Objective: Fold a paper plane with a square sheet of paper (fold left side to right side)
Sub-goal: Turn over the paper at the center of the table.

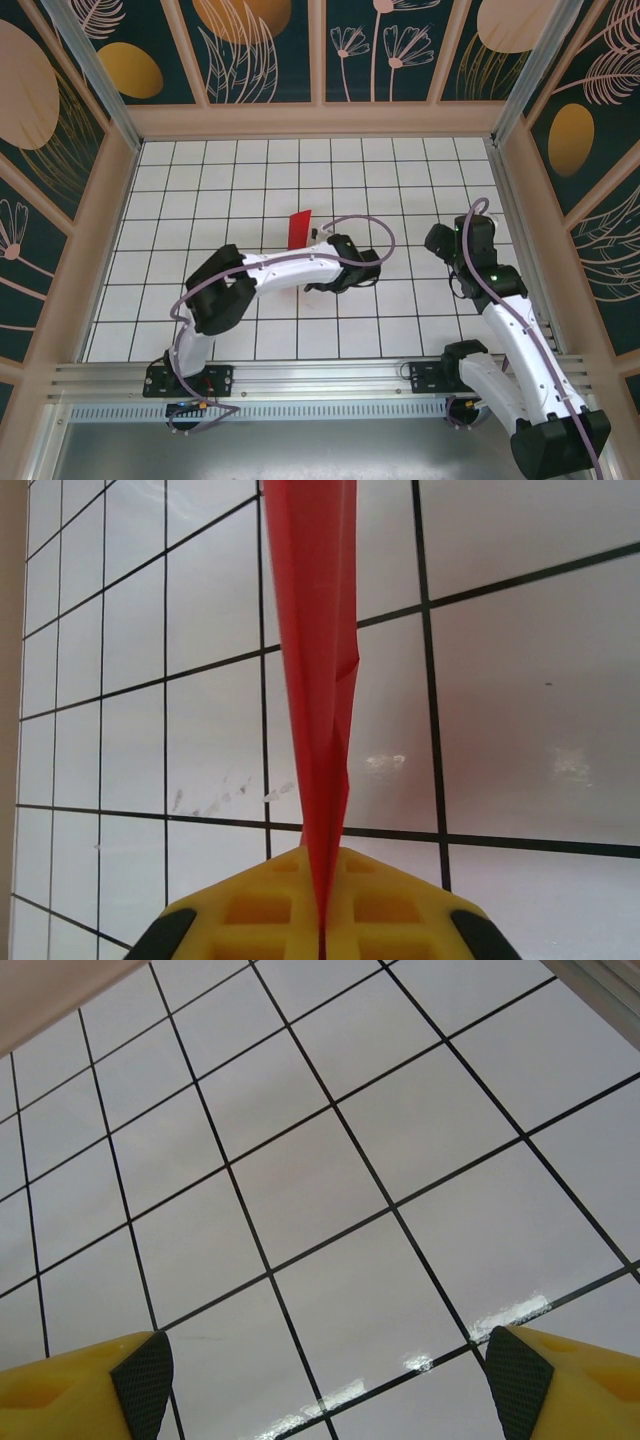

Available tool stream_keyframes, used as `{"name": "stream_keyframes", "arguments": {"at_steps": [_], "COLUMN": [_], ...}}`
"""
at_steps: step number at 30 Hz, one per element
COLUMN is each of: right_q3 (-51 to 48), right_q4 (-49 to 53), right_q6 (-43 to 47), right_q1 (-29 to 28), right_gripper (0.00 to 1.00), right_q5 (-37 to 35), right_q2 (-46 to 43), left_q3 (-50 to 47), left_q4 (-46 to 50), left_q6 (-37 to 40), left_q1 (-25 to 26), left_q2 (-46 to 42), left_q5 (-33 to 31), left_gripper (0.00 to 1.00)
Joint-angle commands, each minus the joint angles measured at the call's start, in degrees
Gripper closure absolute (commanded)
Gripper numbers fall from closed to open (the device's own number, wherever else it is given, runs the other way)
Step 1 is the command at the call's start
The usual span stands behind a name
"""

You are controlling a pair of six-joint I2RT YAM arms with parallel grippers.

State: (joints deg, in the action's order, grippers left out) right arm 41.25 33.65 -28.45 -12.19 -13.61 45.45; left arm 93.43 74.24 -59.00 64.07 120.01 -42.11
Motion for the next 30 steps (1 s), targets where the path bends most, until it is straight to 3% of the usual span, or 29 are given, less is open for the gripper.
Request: {"name": "stream_keyframes", "arguments": {"at_steps": [1,10,14,17,24,30], "right_q3": [-0.96,-2.54,-3.02,-2.74,-2.75,-5.3], "right_q4": [-1.07,-1.56,-1.65,-1.33,-4.3,-17.56], "right_q6": [0.19,0.89,1.2,1.2,2.6,-0.9], "right_q1": [0.36,0.45,0.43,0.55,0.55,-1.24], "right_gripper": [0.16,0.16,0.15,0.09,0.08,0.09], "right_q5": [1.52,4.5,5.93,6.7,12.44,28.49], "right_q2": [-0.98,-1.07,-0.84,-0.12,3.05,9.54], "left_q3": [4.82,12.33,14.93,16.0,12.52,-4.51], "left_q4": [3.02,-4.39,-6.81,-10.56,-24.01,-39.71], "left_q6": [3.34,11.24,14.47,17.17,21.74,22.94], "left_q1": [0.09,-1.41,-2.52,-4.07,-8.34,-14.43], "left_q2": [4.09,13.29,14.99,14.21,4.86,-11.68], "left_q5": [1.94,8.63,12.15,17.21,29.65,37.21], "left_gripper": [0.89,0.8,0.63,0.52,0.34,0.27]}}
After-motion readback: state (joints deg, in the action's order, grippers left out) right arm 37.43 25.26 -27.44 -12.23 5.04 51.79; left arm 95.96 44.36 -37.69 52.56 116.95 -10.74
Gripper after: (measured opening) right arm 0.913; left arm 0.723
